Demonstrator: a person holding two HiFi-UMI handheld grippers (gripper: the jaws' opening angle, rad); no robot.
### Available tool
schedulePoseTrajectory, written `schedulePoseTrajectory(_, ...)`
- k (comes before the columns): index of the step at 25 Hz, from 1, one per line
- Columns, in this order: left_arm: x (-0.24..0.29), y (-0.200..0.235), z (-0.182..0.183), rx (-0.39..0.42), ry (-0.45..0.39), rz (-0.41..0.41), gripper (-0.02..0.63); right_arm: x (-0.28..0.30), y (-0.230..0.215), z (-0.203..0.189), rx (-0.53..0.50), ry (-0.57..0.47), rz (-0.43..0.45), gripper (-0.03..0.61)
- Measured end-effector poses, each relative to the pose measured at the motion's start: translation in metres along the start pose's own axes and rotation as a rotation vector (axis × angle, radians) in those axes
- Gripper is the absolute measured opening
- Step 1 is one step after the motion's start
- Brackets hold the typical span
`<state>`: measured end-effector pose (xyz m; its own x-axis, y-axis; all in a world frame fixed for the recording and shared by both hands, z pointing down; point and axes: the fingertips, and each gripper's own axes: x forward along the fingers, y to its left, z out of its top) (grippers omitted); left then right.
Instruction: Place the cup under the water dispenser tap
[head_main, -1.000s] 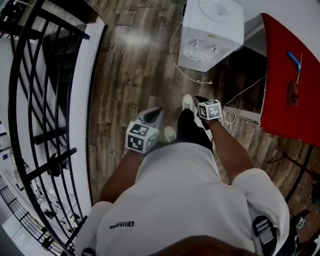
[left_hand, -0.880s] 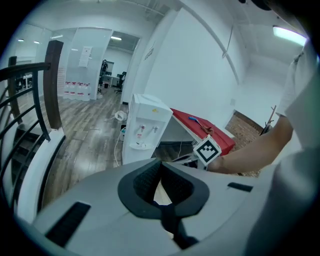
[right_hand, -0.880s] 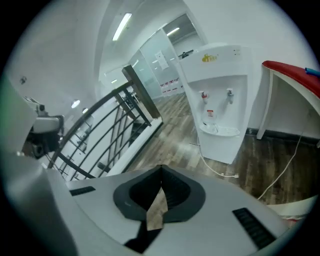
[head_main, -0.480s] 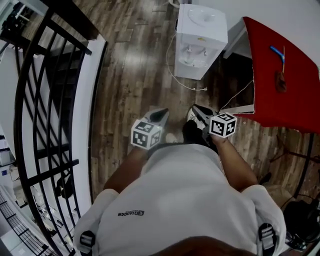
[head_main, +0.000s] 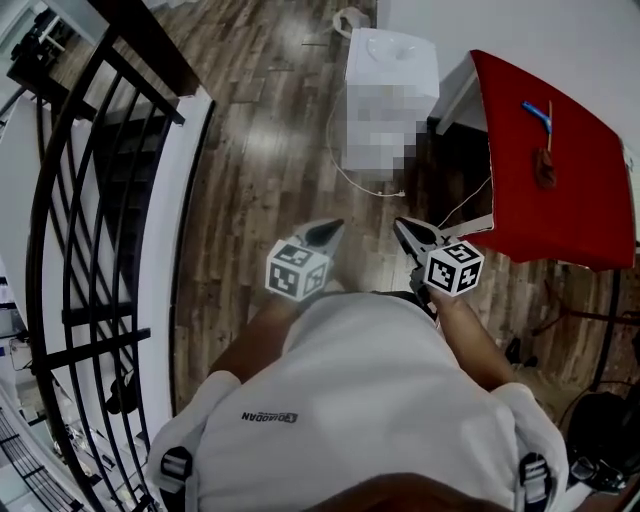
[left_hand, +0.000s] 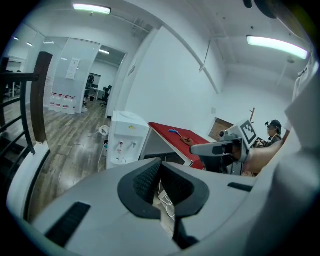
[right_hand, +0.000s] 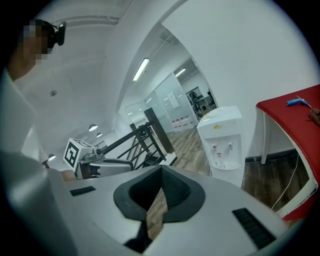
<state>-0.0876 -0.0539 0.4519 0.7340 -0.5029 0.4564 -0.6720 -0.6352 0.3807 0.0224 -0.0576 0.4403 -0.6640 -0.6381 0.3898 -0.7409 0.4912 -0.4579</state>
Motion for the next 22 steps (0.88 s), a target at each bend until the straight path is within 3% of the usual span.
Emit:
schedulePoseTrajectory(9, 0.001, -0.039, 0.010, -0.009, -0.072, 0.045, -0.003, -0.064, 0.005, 0.002, -0.056, -0.023, 0.008, 0.021)
schedulePoseTrajectory(17, 0.005, -0.094, -0.004, 0.014, -0.058, 0.072, -0.003, -0.123, 0.000, -0.019, 0.014, -0.054, 0.046, 0.021)
schedulePoseTrajectory(22, 0.009, -0.125, -0.019, -0.012, -0.042, 0.069, -0.003, -0.151, -0.004, -0.037, -0.007, -0.059, 0.042, 0.021)
